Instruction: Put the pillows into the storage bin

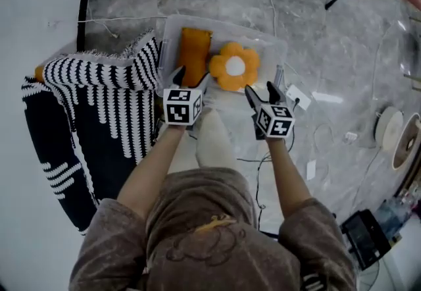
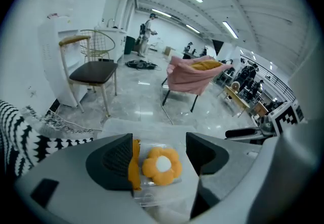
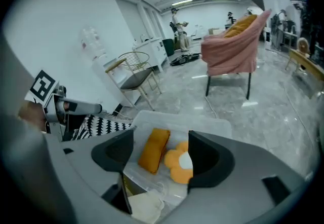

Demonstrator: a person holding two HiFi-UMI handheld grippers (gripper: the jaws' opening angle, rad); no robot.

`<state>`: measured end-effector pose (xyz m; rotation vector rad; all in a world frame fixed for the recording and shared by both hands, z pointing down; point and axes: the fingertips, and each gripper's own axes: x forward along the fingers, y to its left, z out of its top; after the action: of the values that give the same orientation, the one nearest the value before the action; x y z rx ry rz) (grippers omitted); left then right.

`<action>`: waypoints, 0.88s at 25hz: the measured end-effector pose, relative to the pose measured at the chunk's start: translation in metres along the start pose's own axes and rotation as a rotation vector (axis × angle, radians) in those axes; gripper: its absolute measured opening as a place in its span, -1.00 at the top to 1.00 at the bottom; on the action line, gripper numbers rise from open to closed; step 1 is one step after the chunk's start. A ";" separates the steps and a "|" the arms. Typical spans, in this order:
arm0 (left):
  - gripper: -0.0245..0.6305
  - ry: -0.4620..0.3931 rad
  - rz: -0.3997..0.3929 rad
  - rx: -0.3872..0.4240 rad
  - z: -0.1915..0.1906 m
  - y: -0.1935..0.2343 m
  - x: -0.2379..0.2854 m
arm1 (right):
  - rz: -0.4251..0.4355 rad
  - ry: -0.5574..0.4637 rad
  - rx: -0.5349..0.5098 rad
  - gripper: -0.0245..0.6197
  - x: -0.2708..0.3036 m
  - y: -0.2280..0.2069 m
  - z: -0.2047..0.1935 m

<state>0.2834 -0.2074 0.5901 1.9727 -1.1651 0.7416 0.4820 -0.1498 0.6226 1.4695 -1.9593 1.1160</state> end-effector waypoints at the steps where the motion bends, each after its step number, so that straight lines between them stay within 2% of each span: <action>1: -0.03 -0.021 0.010 -0.022 0.009 0.005 -0.017 | 0.036 0.012 -0.039 -0.15 0.002 0.016 0.008; 6: -0.03 -0.134 0.075 -0.132 0.032 0.049 -0.127 | 0.244 0.068 -0.246 -0.14 0.005 0.141 0.047; 9: -0.03 -0.231 0.189 -0.220 0.031 0.090 -0.201 | 0.409 0.089 -0.399 -0.14 0.012 0.232 0.068; 12: -0.03 -0.328 0.313 -0.318 0.008 0.133 -0.282 | 0.559 0.109 -0.543 -0.13 0.012 0.329 0.068; 17: -0.03 -0.457 0.511 -0.454 -0.067 0.203 -0.430 | 0.750 0.153 -0.735 -0.13 -0.014 0.490 0.026; 20: -0.03 -0.552 0.674 -0.581 -0.142 0.229 -0.529 | 0.894 0.195 -0.860 -0.12 -0.045 0.588 -0.027; 22: -0.03 -0.598 0.754 -0.653 -0.198 0.237 -0.590 | 0.969 0.223 -0.919 -0.12 -0.073 0.645 -0.073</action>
<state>-0.2045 0.1591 0.3220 1.1876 -2.2230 0.0331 -0.1060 0.0200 0.3934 -0.1060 -2.5064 0.4482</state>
